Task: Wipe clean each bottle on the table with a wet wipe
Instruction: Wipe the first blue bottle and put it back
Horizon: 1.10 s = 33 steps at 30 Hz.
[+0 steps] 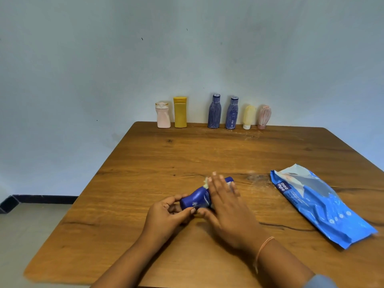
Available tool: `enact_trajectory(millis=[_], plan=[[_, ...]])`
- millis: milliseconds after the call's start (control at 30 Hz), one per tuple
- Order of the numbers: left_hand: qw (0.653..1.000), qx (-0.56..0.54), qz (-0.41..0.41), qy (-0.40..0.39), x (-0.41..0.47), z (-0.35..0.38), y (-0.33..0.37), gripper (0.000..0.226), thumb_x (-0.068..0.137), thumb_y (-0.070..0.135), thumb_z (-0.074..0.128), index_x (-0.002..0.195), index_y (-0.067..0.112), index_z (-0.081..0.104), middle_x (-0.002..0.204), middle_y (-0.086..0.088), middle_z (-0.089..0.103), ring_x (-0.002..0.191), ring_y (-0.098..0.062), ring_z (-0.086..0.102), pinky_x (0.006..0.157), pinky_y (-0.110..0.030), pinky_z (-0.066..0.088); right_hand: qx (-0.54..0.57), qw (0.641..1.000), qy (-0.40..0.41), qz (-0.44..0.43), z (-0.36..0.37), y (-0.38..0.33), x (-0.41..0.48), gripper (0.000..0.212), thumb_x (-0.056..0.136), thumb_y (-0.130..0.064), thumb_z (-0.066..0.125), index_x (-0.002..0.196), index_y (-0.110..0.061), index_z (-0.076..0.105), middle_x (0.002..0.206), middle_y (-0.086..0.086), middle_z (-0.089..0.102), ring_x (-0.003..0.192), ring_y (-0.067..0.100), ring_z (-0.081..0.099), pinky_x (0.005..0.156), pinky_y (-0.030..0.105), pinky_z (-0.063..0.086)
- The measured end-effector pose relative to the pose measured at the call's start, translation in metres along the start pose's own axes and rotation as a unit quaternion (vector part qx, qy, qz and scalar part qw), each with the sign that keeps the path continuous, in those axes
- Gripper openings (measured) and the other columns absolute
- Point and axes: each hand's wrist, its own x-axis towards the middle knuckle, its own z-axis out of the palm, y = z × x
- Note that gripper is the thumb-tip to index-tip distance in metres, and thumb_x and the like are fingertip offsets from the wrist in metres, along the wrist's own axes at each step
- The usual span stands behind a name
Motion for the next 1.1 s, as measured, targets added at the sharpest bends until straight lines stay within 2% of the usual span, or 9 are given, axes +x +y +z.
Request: enact_trajectory(millis=[100, 200, 400, 533, 633, 733, 800, 933, 1100], plan=[[1.0, -0.005, -0.005, 0.003, 0.001, -0.001, 0.0, 0.033, 0.072, -0.002, 0.073, 0.098, 0.016, 0.065, 0.054, -0.004, 0.059, 0.049, -0.006, 0.054, 0.053, -0.014, 0.047, 0.036, 0.997, -0.012, 0.065, -0.008, 0.023, 0.007, 0.099, 0.064, -0.08, -0.019, 0.145, -0.022, -0.018, 0.153, -0.003, -0.024, 0.136, 0.007, -0.026, 0.11, 0.027, -0.015], [1.0, -0.004, -0.011, -0.006, 0.002, -0.002, 0.001, 0.032, 0.073, -0.002, 0.073, 0.098, 0.016, 0.066, 0.058, -0.008, 0.062, 0.05, -0.007, 0.056, 0.053, -0.015, 0.048, 0.054, 0.995, -0.029, 0.074, -0.009, 0.016, 0.007, 0.087, 0.076, -0.073, -0.001, 0.144, -0.02, -0.019, 0.151, -0.002, -0.027, 0.137, 0.01, -0.027, 0.111, 0.027, -0.013], [0.999, 0.045, -0.004, -0.006, 0.006, -0.005, -0.001, 0.026, 0.074, 0.004, 0.073, 0.087, 0.027, 0.07, 0.068, 0.0, 0.07, 0.064, -0.007, 0.06, 0.062, -0.021, 0.049, 0.063, 0.994, -0.037, -0.08, 0.009, -0.043, -0.003, 0.09, 0.08, -0.074, 0.002, 0.147, -0.015, -0.011, 0.152, -0.001, -0.024, 0.137, 0.012, -0.03, 0.115, 0.034, -0.014], [0.999, 0.044, -0.014, -0.022, 0.005, -0.006, 0.0, 0.023, 0.078, 0.003, 0.068, 0.089, 0.024, 0.07, 0.075, -0.01, 0.072, 0.068, -0.014, 0.065, 0.065, -0.026, 0.052, 0.046, 0.993, -0.019, -0.103, 0.012, -0.041, -0.003, 0.084, 0.084, -0.071, 0.005, 0.148, -0.018, -0.009, 0.154, -0.003, -0.018, 0.138, 0.009, -0.026, 0.112, 0.031, -0.015], [0.999, 0.017, -0.026, -0.037, 0.006, -0.005, -0.001, 0.025, 0.077, 0.003, 0.07, 0.096, 0.019, 0.068, 0.068, -0.02, 0.067, 0.057, -0.014, 0.06, 0.06, -0.024, 0.05, 0.028, 0.997, -0.034, -0.056, 0.007, -0.021, -0.004, 0.082, 0.081, -0.071, -0.001, 0.145, -0.023, -0.019, 0.149, -0.008, -0.031, 0.134, 0.004, -0.032, 0.113, 0.028, -0.018], [0.998, -0.02, -0.042, -0.038, 0.007, -0.003, -0.002, 0.023, 0.079, 0.003, 0.068, 0.096, 0.017, 0.064, 0.059, -0.01, 0.065, 0.048, -0.012, 0.059, 0.051, -0.019, 0.051, 0.031, 0.999, -0.021, 0.031, 0.004, 0.004, 0.001, 0.089, 0.072, -0.075, -0.013, 0.144, -0.022, -0.021, 0.146, -0.007, -0.032, 0.136, 0.006, -0.029, 0.11, 0.026, -0.017], [0.999, 0.004, -0.029, -0.027, 0.006, -0.001, -0.005, 0.024, 0.08, 0.006, 0.068, 0.1, 0.015, 0.061, 0.059, -0.008, 0.067, 0.05, -0.015, 0.061, 0.053, -0.02, 0.052, 0.034, 0.997, -0.029, 0.071, 0.001, 0.015, 0.002, 0.084, 0.077, -0.07, -0.003, 0.145, -0.021, -0.018, 0.145, -0.008, -0.031, 0.136, 0.006, -0.027, 0.109, 0.025, -0.017], [0.998, 0.049, 0.03, 0.007, 0.001, 0.003, -0.008, 0.029, 0.081, 0.008, 0.068, 0.104, 0.022, 0.06, 0.062, -0.012, 0.067, 0.052, -0.014, 0.061, 0.057, -0.025, 0.051, 0.043, 0.994, -0.039, 0.088, 0.0, 0.016, 0.001, 0.081, 0.082, -0.066, 0.005, 0.145, -0.02, -0.018, 0.146, -0.007, -0.03, 0.136, 0.007, -0.027, 0.109, 0.025, -0.016], [0.999, 0.032, 0.028, 0.012, 0.002, 0.0, -0.01, 0.033, 0.08, 0.009, 0.068, 0.105, 0.029, 0.059, 0.06, -0.008, 0.065, 0.058, -0.014, 0.063, 0.061, -0.026, 0.053, 0.061, 0.994, -0.022, 0.088, 0.003, 0.006, 0.002, 0.097, 0.068, -0.077, -0.012, 0.146, -0.018, -0.016, 0.153, -0.001, -0.024, 0.138, 0.01, -0.026, 0.109, 0.026, -0.017]])
